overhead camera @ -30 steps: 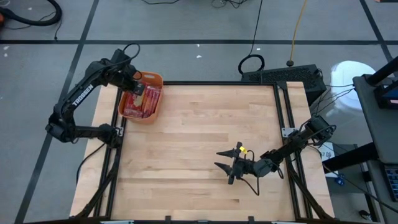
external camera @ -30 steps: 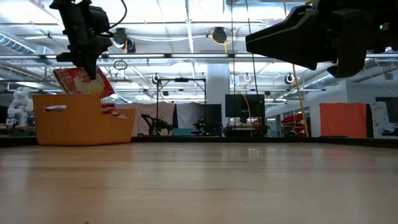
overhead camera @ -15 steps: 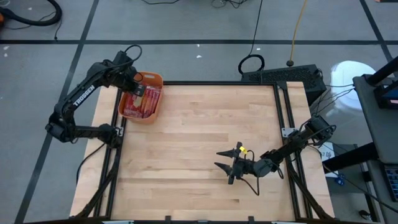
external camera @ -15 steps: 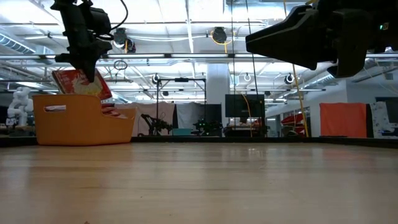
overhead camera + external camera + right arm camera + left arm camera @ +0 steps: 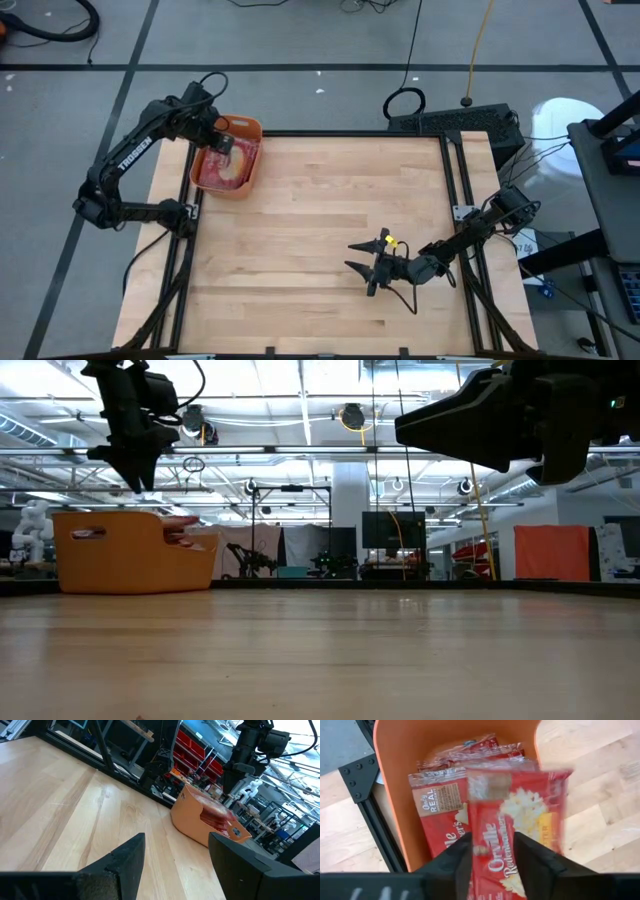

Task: Sort popcorn bags into baskets
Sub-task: Return to Home Position

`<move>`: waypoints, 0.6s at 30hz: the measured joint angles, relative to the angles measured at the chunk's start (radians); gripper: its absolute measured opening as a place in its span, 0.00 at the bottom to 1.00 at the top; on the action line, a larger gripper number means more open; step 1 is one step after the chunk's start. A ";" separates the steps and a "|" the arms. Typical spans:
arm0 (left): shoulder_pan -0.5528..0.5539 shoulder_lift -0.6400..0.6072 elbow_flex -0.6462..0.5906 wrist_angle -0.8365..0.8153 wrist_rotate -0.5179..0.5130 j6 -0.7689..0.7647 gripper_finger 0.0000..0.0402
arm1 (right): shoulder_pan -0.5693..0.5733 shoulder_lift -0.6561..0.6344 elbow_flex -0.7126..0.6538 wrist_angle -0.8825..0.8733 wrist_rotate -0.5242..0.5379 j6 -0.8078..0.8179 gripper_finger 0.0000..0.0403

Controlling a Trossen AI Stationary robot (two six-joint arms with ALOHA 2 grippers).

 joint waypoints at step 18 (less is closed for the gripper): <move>-0.260 0.000 0.000 0.085 -0.065 -0.082 0.46 | -0.009 0.000 0.000 0.000 0.000 0.001 0.53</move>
